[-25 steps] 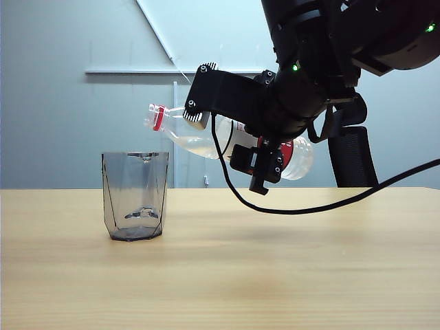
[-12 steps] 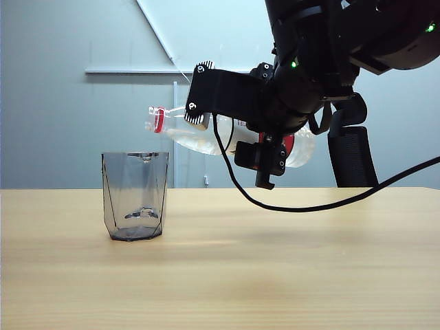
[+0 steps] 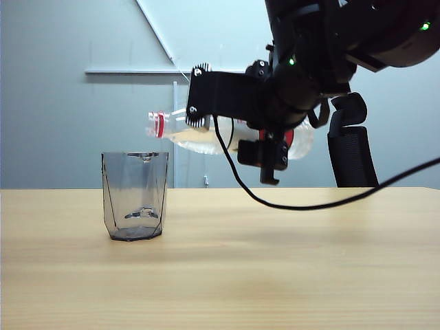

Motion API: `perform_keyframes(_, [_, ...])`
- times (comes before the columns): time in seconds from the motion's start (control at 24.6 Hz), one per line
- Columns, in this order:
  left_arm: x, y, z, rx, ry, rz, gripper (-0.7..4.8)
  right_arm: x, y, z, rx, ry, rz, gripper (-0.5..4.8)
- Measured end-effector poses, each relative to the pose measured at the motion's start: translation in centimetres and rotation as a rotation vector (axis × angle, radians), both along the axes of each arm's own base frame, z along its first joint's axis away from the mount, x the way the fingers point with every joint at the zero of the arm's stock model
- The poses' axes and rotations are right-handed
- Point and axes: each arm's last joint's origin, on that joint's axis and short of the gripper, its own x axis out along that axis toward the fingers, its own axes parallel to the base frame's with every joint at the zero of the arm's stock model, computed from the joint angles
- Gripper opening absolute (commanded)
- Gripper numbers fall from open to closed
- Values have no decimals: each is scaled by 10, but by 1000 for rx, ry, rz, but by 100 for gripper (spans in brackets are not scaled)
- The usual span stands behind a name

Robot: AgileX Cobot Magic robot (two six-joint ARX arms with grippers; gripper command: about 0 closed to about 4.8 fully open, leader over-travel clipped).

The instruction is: Pick up the mineral water bottle on the table and pour water into the mug until it's half full.

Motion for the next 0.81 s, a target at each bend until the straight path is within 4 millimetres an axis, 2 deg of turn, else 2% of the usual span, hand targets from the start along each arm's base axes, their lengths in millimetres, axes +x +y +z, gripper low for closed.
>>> perform_keyframes(0.24, [0,0,0,0,0,0,-2,7,2,12,-12,-50,0,323])
perform_keyframes(0.81, [0,0,0,0,0,0,-2,7,0,9,-97,-33,9,323])
